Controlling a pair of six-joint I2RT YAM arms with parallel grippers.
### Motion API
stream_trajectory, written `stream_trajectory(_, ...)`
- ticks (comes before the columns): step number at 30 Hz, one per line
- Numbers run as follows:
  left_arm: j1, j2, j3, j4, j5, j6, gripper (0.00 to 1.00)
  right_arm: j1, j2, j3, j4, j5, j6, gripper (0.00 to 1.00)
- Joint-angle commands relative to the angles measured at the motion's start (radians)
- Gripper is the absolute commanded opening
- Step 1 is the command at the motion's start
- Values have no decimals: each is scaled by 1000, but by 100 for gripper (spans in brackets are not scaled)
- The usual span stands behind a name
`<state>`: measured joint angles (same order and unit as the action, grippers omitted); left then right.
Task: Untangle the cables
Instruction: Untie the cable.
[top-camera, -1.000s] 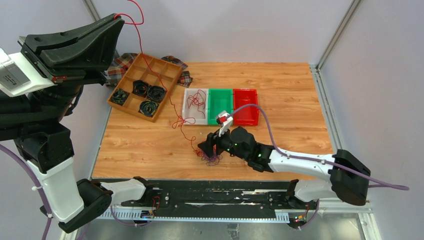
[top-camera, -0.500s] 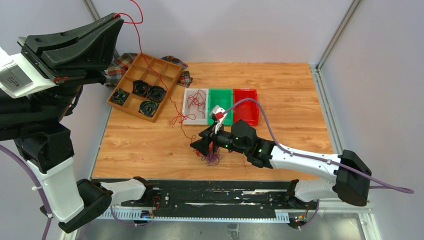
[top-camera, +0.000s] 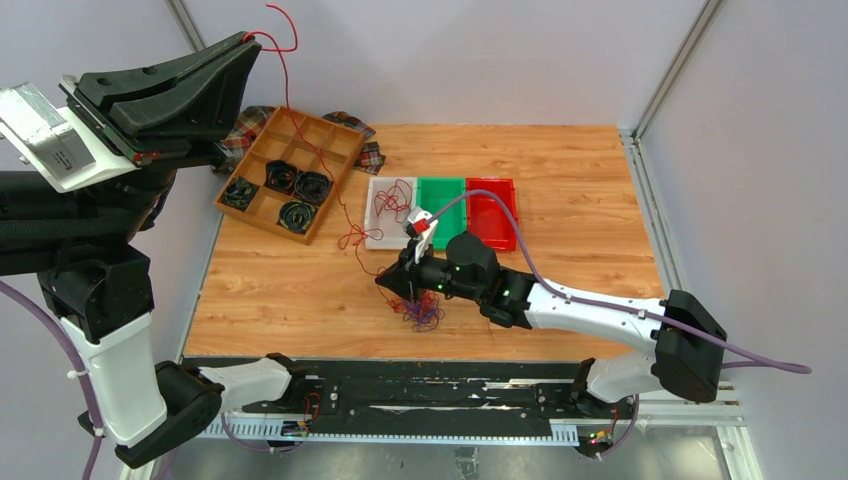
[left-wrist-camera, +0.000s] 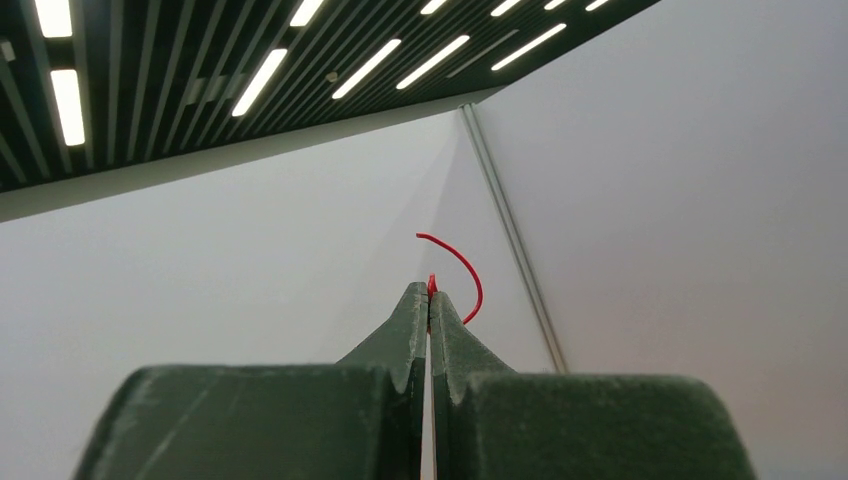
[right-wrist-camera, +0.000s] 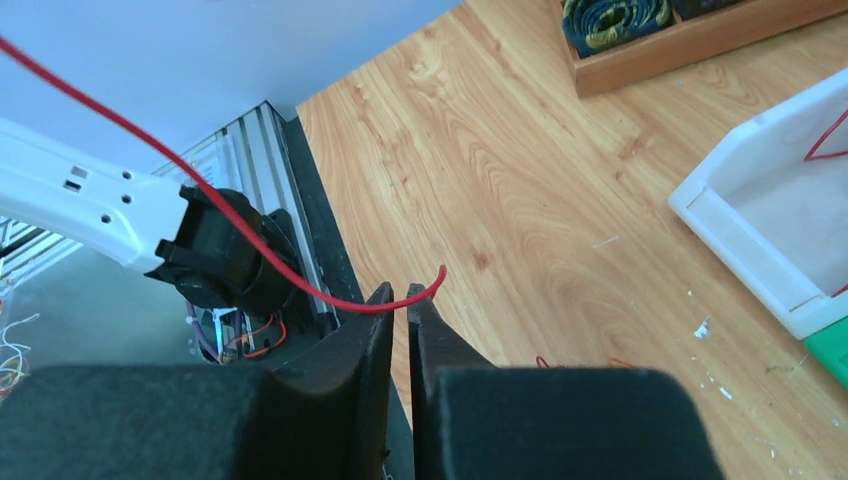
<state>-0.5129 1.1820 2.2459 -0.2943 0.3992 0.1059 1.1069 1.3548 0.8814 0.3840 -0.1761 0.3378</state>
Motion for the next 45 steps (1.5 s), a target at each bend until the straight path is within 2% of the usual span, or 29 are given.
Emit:
stream_trajectory(1,-4,-10,-3,-4,-18,39,0,16,-3,56,-35,-15,-25,11)
stream_trajectory(4,-4,-10,-1,0,-17,41,0,16,3,53,-40,-7,-22,2)
stream_trajectory(7,-4,-10,0,2,-9,45,0,16,4,49,-41,10,-13,3)
stream_trajectory(10,-4,-8,8,5,-14,50,0,18,15,42,-61,7,-5,25)
stream_trajectory(14,-4,1,33,3,-13,53,0,54,26,-17,-45,51,-15,42)
stream_trajectory(17,-4,2,39,5,-13,54,0,72,64,-6,-67,55,-30,64)
stream_trajectory(20,-4,2,42,6,-14,54,0,87,103,8,-64,91,-37,66)
stream_trajectory(22,-4,1,42,4,-14,53,1,87,124,20,-64,117,-40,62)
stream_trajectory(24,-4,-1,42,-1,-16,63,0,88,134,32,-68,141,-50,50)
stream_trajectory(26,-4,-6,39,-5,-19,71,0,88,128,45,-83,170,-66,29)
stream_trajectory(28,-4,-11,35,-12,-20,79,0,88,105,63,-119,210,-86,2)
stream_trajectory(37,-4,-49,-25,-8,-14,111,0,64,-98,254,-249,328,-285,0)
stream_trajectory(45,-5,-79,-84,-15,-11,121,0,32,-175,431,-296,355,-402,0)
